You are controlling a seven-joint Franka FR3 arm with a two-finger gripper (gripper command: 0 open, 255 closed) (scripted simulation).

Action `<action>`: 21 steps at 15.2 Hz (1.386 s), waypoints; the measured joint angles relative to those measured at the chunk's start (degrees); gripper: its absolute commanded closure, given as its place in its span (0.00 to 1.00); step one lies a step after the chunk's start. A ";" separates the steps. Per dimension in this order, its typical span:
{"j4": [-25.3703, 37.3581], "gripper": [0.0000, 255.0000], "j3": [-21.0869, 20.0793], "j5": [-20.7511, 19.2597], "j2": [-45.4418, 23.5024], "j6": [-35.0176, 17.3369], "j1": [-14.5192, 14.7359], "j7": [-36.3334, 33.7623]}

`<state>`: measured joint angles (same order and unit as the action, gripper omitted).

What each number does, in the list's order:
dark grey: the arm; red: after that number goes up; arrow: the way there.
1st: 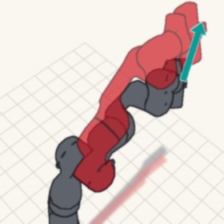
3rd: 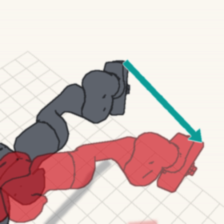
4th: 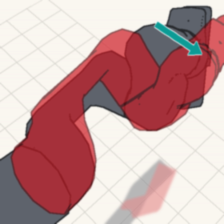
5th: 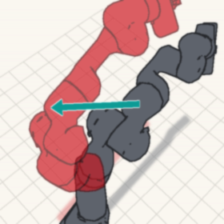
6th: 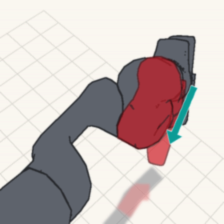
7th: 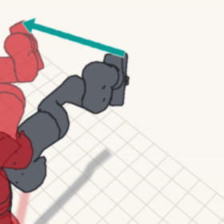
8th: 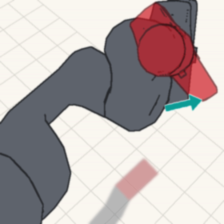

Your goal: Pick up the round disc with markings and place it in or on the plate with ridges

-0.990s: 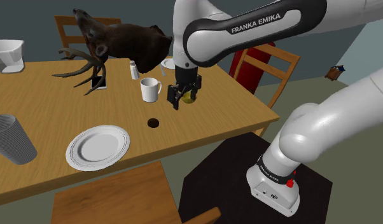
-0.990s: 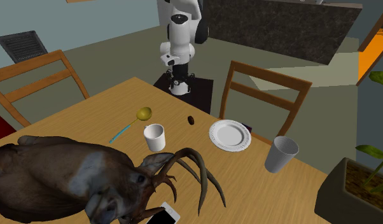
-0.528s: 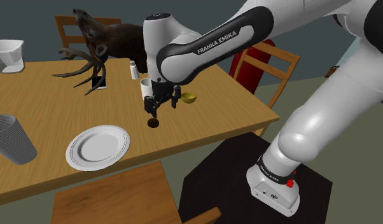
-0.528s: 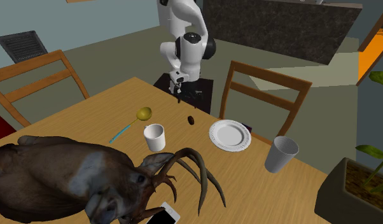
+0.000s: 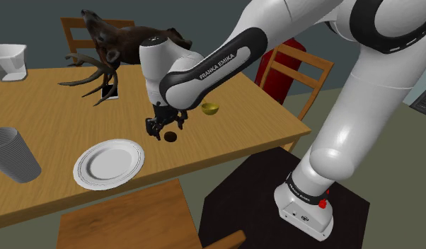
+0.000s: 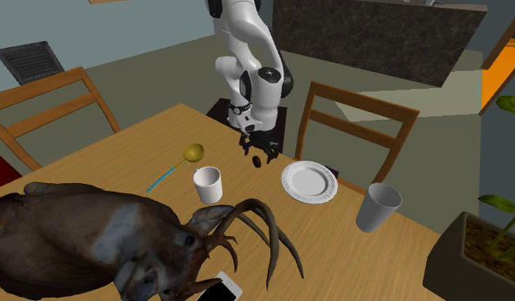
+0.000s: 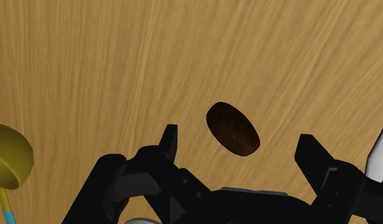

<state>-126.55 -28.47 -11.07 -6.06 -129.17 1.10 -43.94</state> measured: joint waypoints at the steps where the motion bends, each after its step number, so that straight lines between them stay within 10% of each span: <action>1: -0.27 0.00 0.07 -0.38 -0.44 -0.62 0.03 -0.32; 10: -1.13 0.00 0.50 -2.09 -2.44 -3.16 0.15 -1.51; 11: -1.13 1.00 0.50 -2.09 -2.44 -3.16 0.15 -1.51; 21: -1.13 1.00 0.49 -2.09 -2.43 -3.17 0.15 -1.51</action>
<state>-127.68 -27.97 -13.16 -8.50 -132.34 1.25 -45.45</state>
